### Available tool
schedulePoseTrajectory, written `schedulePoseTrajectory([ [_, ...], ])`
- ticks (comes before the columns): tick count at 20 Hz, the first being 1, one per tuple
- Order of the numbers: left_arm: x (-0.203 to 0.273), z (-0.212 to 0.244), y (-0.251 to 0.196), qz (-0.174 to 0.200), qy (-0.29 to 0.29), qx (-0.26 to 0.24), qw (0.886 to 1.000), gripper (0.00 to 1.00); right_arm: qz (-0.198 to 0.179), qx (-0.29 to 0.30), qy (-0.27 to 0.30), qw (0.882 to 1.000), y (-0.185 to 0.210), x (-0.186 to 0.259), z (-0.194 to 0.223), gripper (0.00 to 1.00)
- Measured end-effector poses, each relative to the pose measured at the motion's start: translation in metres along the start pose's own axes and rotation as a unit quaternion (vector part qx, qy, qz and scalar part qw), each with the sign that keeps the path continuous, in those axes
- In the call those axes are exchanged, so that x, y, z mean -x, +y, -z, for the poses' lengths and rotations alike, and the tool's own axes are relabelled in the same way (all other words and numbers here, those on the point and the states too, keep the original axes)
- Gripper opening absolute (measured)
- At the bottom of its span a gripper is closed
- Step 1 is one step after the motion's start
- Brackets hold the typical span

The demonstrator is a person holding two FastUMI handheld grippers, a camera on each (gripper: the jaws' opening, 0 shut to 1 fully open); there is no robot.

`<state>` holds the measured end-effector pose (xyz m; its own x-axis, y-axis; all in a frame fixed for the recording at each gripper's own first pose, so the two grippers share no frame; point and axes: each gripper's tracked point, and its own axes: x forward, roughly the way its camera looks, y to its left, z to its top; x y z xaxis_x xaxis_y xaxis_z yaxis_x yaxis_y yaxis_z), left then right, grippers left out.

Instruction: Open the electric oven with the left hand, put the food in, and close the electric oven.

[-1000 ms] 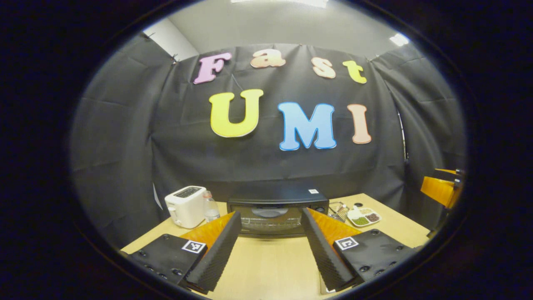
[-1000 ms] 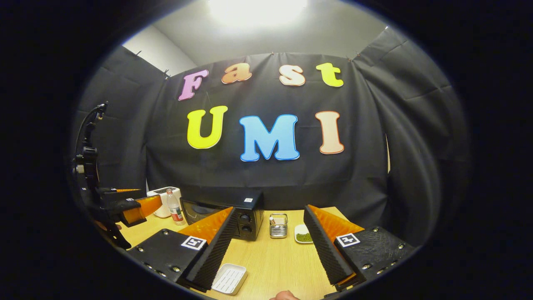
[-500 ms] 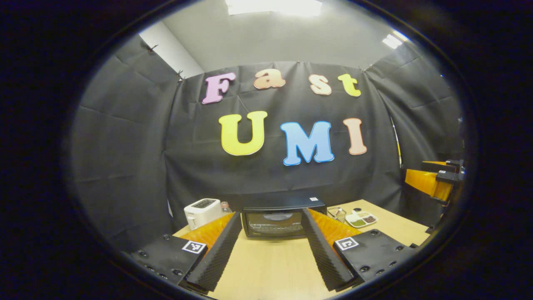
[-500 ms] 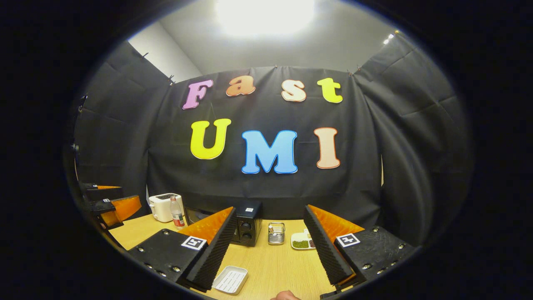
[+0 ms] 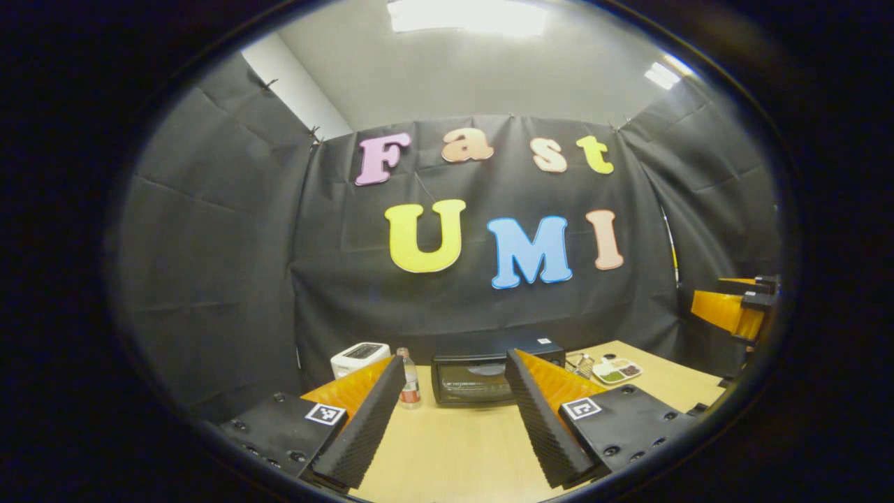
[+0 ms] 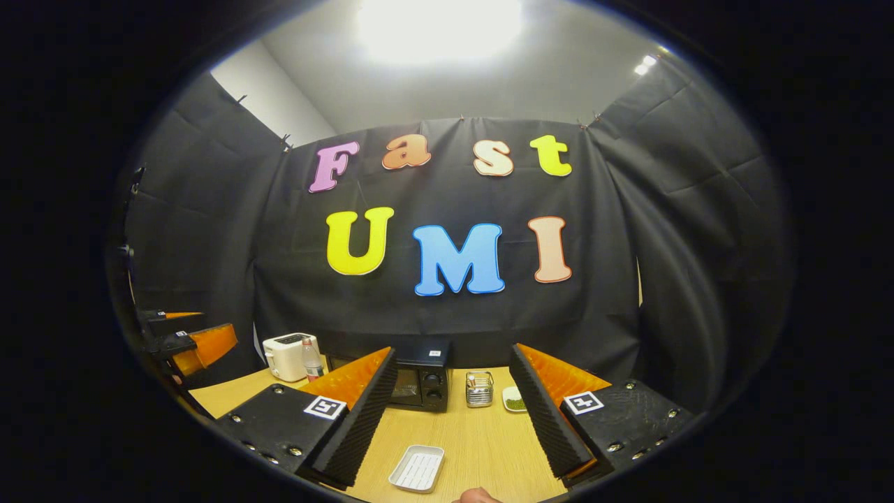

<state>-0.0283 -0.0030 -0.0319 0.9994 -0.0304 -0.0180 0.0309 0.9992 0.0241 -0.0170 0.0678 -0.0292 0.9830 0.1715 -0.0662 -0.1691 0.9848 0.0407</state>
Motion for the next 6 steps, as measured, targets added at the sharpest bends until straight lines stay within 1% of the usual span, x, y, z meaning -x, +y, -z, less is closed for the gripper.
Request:
schedulePoseTrajectory([
  [1, 0.0010, -0.0006, 0.0012, 0.000, 0.000, -0.002, 1.000, 1.00, 0.003, 0.004, 0.000, 1.000, -0.0017, 0.0004, -0.0007, 0.98],
  [2, 0.0029, -0.0004, 0.0021, 0.000, 0.000, -0.004, 1.000, 0.97, 0.005, 0.004, 0.000, 1.000, -0.0026, 0.0011, -0.0014, 0.98],
  [5, 0.0039, -0.0040, 0.0004, 0.004, -0.002, -0.002, 1.000, 0.97, 0.010, 0.004, -0.003, 1.000, -0.0058, 0.0019, -0.0047, 0.98],
  [6, 0.0041, -0.0029, 0.0002, 0.004, -0.002, -0.001, 1.000, 1.00, 0.011, 0.006, -0.002, 1.000, -0.0072, 0.0013, -0.0046, 0.98],
])
